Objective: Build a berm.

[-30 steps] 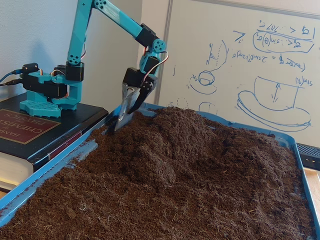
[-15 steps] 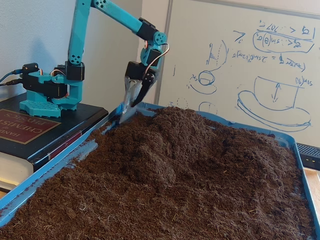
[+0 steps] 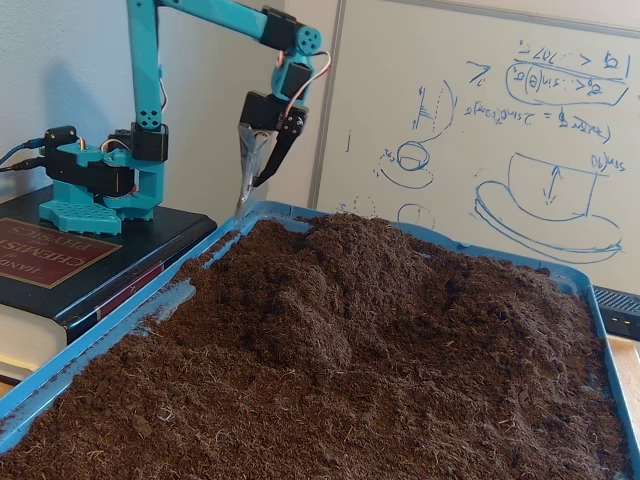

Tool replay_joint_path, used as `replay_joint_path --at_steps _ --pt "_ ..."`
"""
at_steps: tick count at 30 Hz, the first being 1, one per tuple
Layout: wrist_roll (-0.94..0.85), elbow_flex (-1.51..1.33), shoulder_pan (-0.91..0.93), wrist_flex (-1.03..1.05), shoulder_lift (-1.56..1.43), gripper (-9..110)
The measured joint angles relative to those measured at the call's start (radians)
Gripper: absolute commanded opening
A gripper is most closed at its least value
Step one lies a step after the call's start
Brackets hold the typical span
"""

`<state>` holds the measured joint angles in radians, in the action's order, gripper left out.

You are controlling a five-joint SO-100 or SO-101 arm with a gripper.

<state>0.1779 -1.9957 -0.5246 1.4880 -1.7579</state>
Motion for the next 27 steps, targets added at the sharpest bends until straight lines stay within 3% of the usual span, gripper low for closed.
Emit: replay_joint_path --at_steps 11,27 --pt "-0.126 -0.239 0.253 -0.15 -0.31 0" --pt "-0.235 -0.356 0.396 -0.38 -0.11 0"
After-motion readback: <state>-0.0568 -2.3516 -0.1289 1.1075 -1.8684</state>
